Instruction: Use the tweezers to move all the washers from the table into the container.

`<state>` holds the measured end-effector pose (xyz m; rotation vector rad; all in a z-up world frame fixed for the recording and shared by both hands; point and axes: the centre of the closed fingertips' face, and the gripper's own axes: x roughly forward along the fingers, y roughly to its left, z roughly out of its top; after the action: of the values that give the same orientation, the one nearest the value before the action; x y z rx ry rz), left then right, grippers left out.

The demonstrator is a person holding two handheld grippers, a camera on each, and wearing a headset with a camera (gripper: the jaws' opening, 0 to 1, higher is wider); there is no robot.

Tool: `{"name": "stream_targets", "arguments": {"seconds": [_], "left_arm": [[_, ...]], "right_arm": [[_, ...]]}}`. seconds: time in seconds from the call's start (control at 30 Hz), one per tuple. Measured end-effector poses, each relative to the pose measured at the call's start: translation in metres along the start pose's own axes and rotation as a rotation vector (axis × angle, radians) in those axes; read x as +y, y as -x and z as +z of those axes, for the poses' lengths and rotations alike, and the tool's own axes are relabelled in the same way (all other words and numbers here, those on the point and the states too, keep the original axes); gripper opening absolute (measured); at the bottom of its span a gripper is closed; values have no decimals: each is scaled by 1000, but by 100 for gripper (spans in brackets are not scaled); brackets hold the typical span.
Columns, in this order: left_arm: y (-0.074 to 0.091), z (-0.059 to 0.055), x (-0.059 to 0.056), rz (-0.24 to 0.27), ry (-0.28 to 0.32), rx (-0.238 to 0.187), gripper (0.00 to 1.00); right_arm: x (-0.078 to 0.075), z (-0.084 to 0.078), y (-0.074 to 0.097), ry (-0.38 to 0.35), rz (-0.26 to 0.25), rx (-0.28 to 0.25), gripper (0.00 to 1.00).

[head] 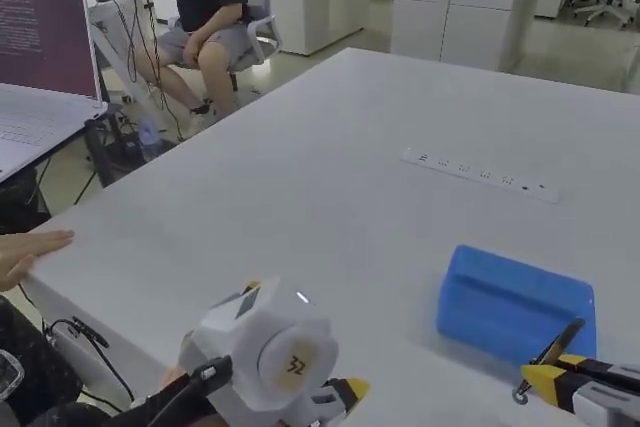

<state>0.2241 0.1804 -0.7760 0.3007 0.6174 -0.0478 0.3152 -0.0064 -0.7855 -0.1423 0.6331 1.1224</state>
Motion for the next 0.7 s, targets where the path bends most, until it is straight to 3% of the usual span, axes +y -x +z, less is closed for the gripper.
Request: {"name": "stream_targets", "arguments": {"seconds": [0.3, 0.7], "left_arm": [[1, 0, -1, 0, -8, 2, 84], [2, -1, 0, 9, -17, 9, 83]], "right_arm": [[-31, 29, 7, -7, -60, -69, 5], [-57, 39, 1, 2, -145, -78, 5]]}}
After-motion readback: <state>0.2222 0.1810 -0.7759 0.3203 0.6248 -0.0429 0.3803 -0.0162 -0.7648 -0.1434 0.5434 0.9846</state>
